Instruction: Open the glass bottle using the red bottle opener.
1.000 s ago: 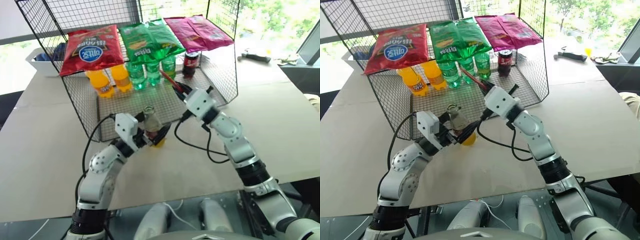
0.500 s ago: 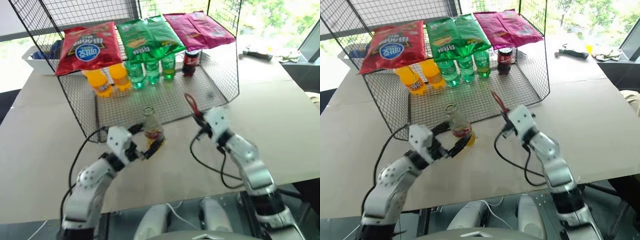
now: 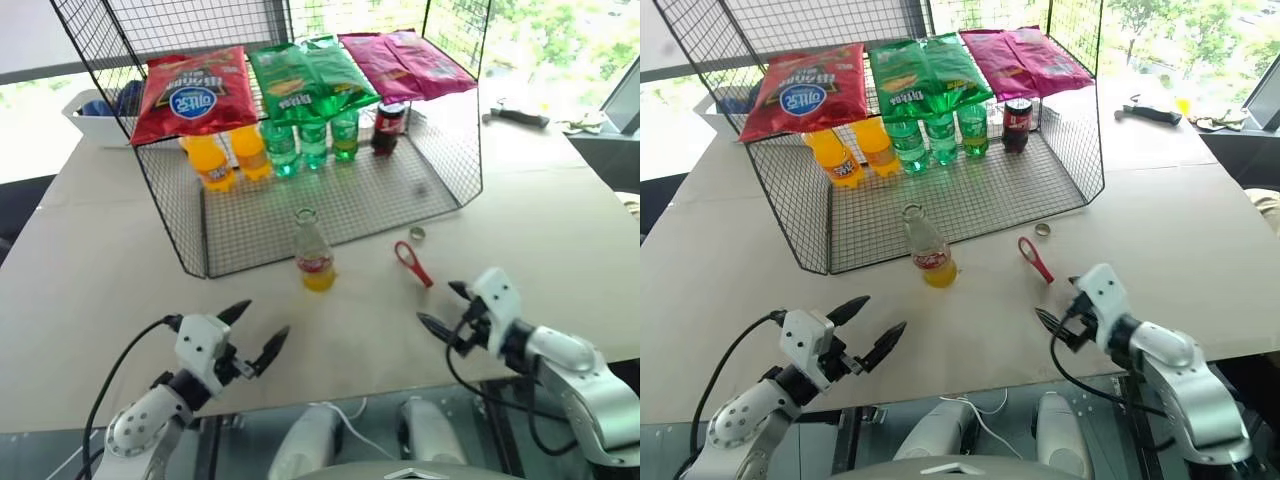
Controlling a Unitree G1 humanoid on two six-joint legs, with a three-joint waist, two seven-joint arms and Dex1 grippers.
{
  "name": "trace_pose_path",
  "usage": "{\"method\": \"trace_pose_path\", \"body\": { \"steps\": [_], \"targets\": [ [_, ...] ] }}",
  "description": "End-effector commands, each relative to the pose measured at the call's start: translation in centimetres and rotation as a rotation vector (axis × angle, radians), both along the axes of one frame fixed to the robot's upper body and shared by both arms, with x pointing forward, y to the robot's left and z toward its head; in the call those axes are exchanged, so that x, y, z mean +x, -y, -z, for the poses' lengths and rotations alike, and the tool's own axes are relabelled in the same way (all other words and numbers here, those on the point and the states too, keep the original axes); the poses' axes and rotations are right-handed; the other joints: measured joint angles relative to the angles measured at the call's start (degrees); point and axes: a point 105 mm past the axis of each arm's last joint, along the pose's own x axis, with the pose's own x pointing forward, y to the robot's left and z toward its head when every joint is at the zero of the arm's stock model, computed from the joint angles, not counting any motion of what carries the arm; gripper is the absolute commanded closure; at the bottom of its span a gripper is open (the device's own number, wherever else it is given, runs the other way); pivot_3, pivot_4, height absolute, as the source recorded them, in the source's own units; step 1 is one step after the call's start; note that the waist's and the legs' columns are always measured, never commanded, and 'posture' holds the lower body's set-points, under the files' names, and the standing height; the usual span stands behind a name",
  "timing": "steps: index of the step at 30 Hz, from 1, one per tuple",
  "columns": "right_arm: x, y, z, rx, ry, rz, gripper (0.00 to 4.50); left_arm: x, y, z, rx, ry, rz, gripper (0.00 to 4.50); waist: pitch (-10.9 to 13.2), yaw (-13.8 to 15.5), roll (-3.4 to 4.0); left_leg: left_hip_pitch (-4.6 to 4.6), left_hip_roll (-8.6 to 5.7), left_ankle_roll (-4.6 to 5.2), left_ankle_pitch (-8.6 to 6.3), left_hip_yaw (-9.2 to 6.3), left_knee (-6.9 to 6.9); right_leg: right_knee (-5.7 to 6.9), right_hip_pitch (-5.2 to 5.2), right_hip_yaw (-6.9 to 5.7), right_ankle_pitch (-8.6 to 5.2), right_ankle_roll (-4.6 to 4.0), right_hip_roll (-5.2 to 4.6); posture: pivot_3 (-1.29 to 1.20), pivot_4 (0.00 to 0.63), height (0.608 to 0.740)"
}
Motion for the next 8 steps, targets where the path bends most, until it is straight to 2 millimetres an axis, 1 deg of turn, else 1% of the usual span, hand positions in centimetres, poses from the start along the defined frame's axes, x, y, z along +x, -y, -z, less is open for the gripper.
{"method": "trace_pose_path", "body": {
  "steps": [1,5,8],
  "targets": [
    [-0.5,0.6,-1.1,-0.012,0.115,-0.046,0.05,-0.2,0.1,-0.6,0.017,0.022,-0.01,0.0,0.0,0.0,0.0,0.01,0.0,0.0,0.0,0.02,0.0,0.0,0.0,0.03,0.0,0.0,0.0,0.0,0.15,0.74],
    [-1.2,1.7,-1.1,0.001,0.184,-0.062,0.05,-1.1,0.0,-0.4,0.053,0.006,0.01,0.0,0.0,-0.1,-0.02,0.0,0.01,0.01,-0.01,0.04,0.0,-0.01,0.01,0.02,0.0,0.0,-0.01,0.0,0.15,0.74],
    [-1.2,2.1,-1.0,-0.001,0.218,-0.08,0.05,-1.1,-0.2,-0.4,0.079,0.012,0.019,0.0,0.0,0.0,-0.02,0.02,0.02,0.01,-0.01,0.03,0.0,0.0,0.04,0.0,0.0,0.01,-0.01,0.0,0.15,0.74]
  ]
}}
